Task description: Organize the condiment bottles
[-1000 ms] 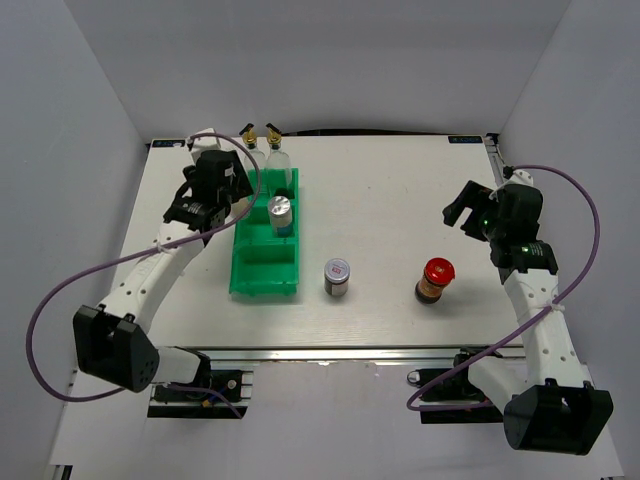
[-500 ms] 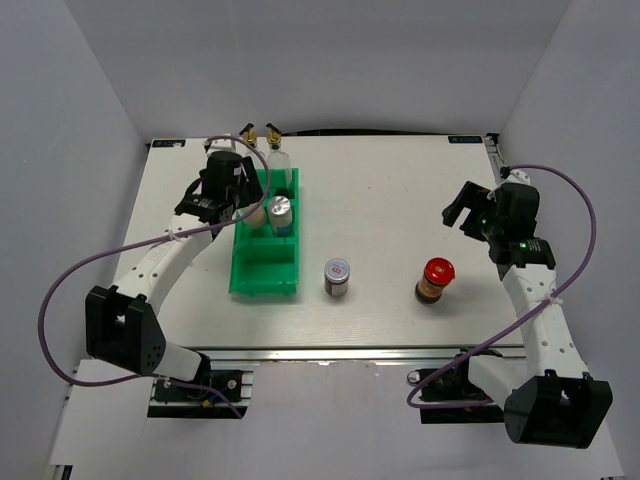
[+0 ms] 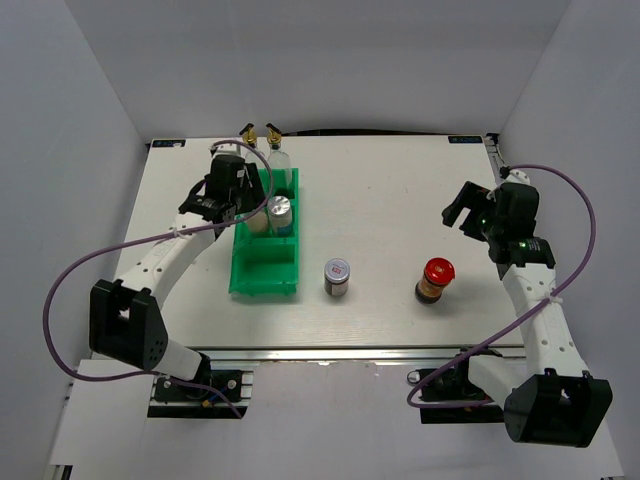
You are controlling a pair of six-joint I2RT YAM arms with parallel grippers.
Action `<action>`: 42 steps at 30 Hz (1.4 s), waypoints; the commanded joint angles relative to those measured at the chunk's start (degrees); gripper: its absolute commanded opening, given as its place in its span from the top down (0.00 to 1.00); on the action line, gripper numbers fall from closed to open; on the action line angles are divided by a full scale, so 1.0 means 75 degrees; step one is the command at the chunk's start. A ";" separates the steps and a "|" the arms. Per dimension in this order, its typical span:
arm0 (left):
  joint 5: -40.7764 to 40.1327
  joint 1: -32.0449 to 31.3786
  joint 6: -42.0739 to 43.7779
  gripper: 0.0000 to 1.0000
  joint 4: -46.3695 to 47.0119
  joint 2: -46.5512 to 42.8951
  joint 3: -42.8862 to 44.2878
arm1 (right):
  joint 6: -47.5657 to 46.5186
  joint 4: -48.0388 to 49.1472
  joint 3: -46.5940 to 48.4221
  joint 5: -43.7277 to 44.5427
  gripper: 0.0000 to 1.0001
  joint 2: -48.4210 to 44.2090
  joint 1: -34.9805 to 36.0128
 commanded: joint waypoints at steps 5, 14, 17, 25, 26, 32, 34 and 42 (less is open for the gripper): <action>0.0269 0.0023 0.0070 0.59 0.0518 0.0165 0.0000 | -0.0111 0.0068 -0.0070 -0.0050 0.11 -0.0300 -0.0041; 0.0223 0.0023 0.0046 0.35 0.0437 0.0095 0.0058 | 0.0217 -0.0435 -0.0538 0.0056 0.11 -0.0769 -0.0029; 0.0211 0.0023 0.0058 0.02 0.0377 0.0072 0.0058 | 0.0217 -0.0846 -0.0643 0.0067 0.11 -0.0792 0.0053; 0.0105 0.0023 0.0093 0.02 0.0249 -0.0232 0.0233 | 0.0112 -0.1607 -0.0609 0.0359 0.11 -0.1225 0.0836; 0.0105 0.0023 0.0105 0.02 0.0237 -0.0360 0.0257 | 0.0112 -0.1689 -0.0551 0.0511 0.11 -0.1249 0.0919; -0.0761 0.0023 0.0175 0.02 -0.0067 -0.0795 0.0620 | 0.0287 -0.2357 -0.0316 0.1459 0.11 -0.1074 0.2019; -0.1402 0.0023 0.0163 0.02 -0.0219 -0.1041 0.0691 | 0.0439 -0.2486 -0.0292 0.1893 0.11 -0.0968 0.2278; -0.2884 0.0233 -0.0164 0.02 -0.0256 -0.1686 0.0130 | 0.0733 -0.2909 -0.0538 0.2482 0.10 -0.0535 0.2807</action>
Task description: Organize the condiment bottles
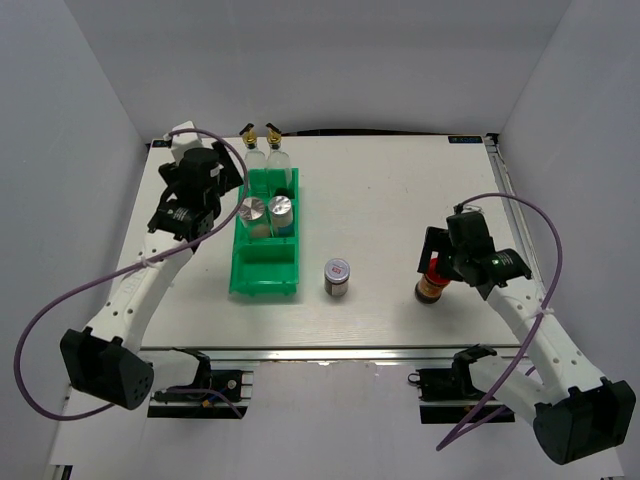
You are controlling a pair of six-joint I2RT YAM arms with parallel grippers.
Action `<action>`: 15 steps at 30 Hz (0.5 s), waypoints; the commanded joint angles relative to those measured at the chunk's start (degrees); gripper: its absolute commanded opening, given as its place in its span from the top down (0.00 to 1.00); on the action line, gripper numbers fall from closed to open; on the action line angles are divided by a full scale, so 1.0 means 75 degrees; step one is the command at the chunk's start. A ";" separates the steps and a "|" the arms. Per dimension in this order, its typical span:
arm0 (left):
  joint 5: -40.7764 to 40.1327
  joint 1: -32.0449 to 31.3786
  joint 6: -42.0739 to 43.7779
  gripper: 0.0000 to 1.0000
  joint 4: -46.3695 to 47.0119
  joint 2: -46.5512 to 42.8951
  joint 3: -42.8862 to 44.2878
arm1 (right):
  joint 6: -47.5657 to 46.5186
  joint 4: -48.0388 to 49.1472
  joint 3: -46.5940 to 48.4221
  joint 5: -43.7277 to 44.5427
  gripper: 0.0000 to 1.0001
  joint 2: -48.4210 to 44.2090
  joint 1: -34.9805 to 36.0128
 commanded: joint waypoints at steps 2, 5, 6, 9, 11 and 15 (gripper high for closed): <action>-0.0471 0.0439 -0.0299 0.02 -0.0037 -0.0281 -0.0414 | 0.0209 -0.0114 -0.0034 0.0334 0.11 0.0180 0.0111; -0.0329 0.0685 -0.0382 0.02 0.0057 -0.0270 -0.0672 | 0.0255 0.0120 -0.0163 0.0403 0.11 0.0274 0.0146; -0.0340 0.0732 -0.0393 0.02 0.0057 -0.0258 -0.0707 | 0.0279 0.0132 -0.0164 0.0450 0.11 0.0355 0.0147; -0.0398 0.0943 -0.0475 0.02 0.0046 -0.0293 -0.0801 | 0.0314 0.0062 -0.0152 0.0474 0.17 0.0531 0.0135; -0.0375 0.1014 -0.0499 0.02 0.0092 -0.0386 -0.0918 | 0.0360 0.0074 -0.0187 0.0462 0.21 0.0613 0.0135; -0.0410 0.1107 -0.0510 0.02 0.0151 -0.0480 -0.1035 | 0.0513 -0.0102 -0.0129 0.0579 0.34 0.0731 0.0135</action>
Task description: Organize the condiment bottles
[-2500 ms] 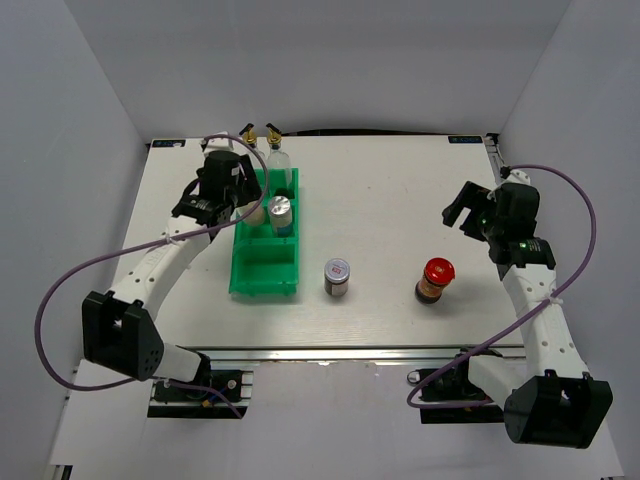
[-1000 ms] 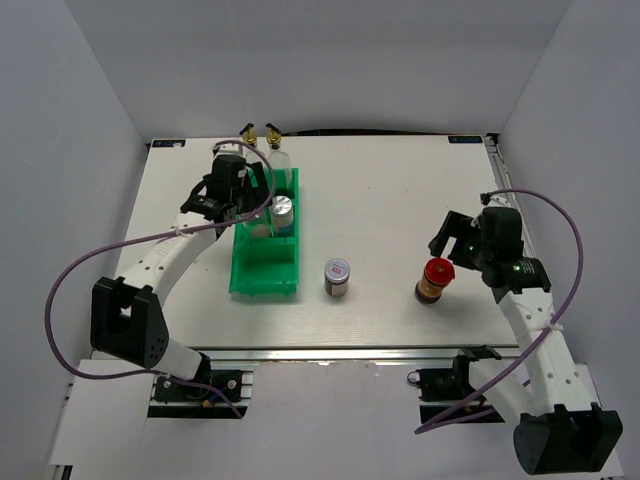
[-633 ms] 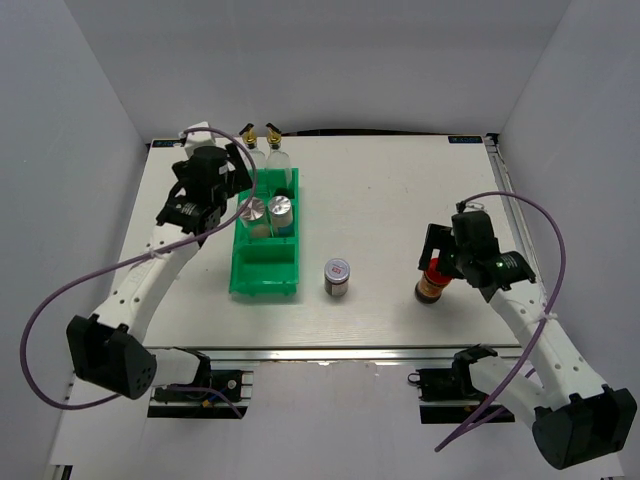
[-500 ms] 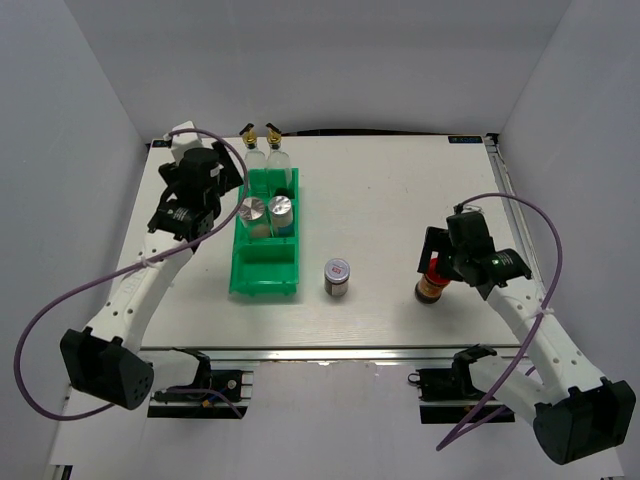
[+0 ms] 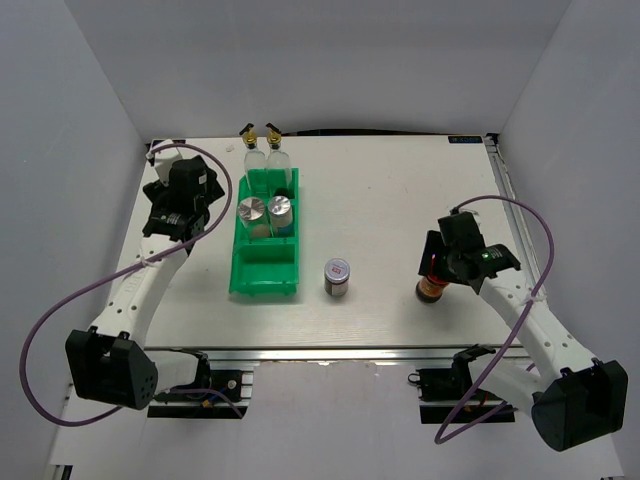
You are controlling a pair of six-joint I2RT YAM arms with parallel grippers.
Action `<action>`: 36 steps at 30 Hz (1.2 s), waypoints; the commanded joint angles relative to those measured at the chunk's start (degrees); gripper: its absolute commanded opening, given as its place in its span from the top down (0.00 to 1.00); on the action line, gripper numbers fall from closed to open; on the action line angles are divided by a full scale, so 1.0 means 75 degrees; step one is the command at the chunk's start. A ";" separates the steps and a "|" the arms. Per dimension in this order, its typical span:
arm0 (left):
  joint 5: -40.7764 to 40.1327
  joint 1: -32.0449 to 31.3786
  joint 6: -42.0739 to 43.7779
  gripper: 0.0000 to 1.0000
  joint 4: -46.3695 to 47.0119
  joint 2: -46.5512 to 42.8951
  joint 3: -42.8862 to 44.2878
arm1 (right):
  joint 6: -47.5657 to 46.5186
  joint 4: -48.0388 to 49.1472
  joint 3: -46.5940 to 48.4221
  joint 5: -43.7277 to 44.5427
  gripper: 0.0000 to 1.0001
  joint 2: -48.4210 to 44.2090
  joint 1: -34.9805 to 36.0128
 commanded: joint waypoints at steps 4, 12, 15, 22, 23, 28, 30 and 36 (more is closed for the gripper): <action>-0.0163 0.0099 -0.0027 0.02 0.0110 -0.0370 -0.0085 | 0.0175 -0.0114 0.0163 0.0329 0.64 0.0107 0.0018; 0.0153 0.0111 -0.0061 0.02 0.0333 -0.0605 -0.0308 | -0.0832 0.0634 0.2081 -0.0140 0.96 -0.0244 0.0800; 0.0247 0.0111 -0.0062 0.02 0.0438 -0.0745 -0.0413 | -0.1149 0.1126 0.2611 -0.0163 1.00 -0.0280 0.1643; 0.0388 0.0111 -0.0097 0.02 0.0497 -0.0816 -0.0460 | -0.2038 0.1643 0.4497 -0.0420 1.00 0.1380 0.3871; 0.0376 0.0111 -0.0085 0.02 0.0497 -0.0816 -0.0460 | -0.2307 0.1667 0.5010 -0.0432 1.00 0.1663 0.4175; 0.0388 0.0099 -0.0050 0.02 0.0474 -0.0804 -0.0472 | -0.2696 0.1726 0.6536 -0.0899 1.00 0.3407 0.5104; 0.0353 0.0111 -0.0050 0.02 0.0462 -0.0827 -0.0460 | -0.2836 0.1785 0.7109 -0.1146 1.00 0.3832 0.5279; 0.0646 0.0111 -0.0015 0.02 0.0567 -0.0991 -0.0507 | -0.2907 0.1843 0.8084 -0.1335 1.00 0.5239 0.5515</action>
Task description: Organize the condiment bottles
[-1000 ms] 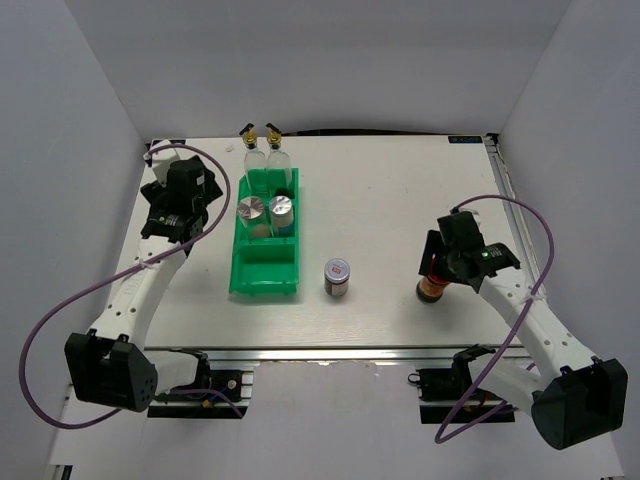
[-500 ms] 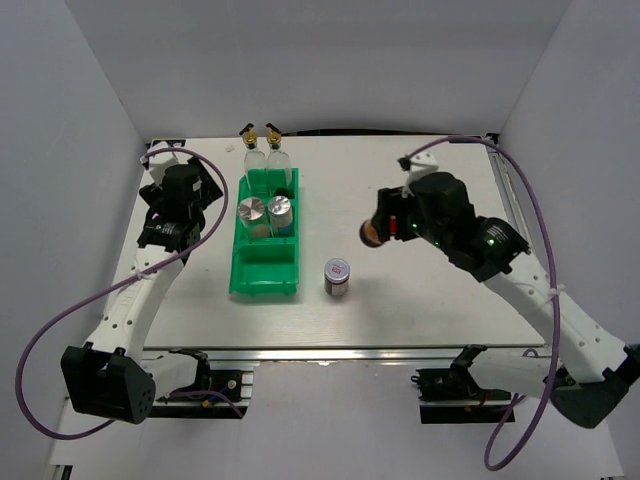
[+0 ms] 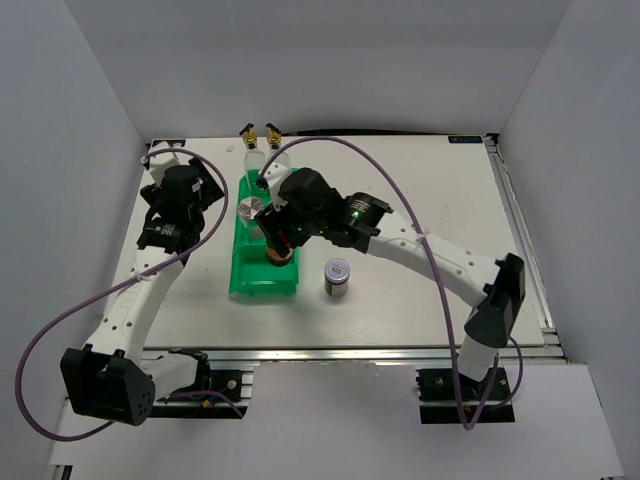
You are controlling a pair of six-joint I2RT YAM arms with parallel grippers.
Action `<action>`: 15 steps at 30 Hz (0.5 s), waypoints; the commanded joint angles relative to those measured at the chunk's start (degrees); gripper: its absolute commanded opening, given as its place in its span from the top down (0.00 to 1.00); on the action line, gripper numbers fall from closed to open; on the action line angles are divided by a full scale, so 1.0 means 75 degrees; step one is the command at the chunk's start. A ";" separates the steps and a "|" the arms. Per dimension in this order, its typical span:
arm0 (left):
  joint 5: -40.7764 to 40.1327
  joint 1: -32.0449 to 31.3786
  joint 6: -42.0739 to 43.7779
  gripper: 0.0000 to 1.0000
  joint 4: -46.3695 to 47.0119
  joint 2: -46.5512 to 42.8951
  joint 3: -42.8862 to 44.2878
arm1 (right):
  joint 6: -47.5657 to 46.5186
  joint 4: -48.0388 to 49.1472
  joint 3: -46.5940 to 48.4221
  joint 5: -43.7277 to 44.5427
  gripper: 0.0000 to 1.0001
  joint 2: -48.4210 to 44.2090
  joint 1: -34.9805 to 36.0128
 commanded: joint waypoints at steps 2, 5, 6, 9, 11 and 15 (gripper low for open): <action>0.0138 0.0029 -0.0015 0.02 0.0159 -0.0388 -0.0099 | -0.0106 0.0931 0.0887 -0.0122 1.00 0.0266 0.0021; 0.0220 0.0029 -0.0015 0.02 0.0159 -0.0388 -0.0088 | 0.0034 0.0955 0.0864 -0.0169 1.00 0.0571 0.0021; 0.0220 0.0029 -0.0015 0.02 0.0171 -0.0388 -0.0099 | 0.0058 0.0955 0.0818 -0.0204 1.00 0.0630 0.0021; 0.0220 0.0029 -0.0015 0.02 0.0159 -0.0412 -0.0088 | 0.0198 0.1037 0.0537 -0.0251 1.00 0.0759 0.0033; 0.0244 0.0029 -0.0026 0.02 0.0159 -0.0447 -0.0088 | 0.0292 0.1271 0.0209 -0.0414 1.00 0.0818 0.0033; 0.0302 0.0029 -0.0026 0.02 0.0183 -0.0494 -0.0099 | 0.0386 0.1599 -0.0342 -0.0532 1.00 0.0993 0.0033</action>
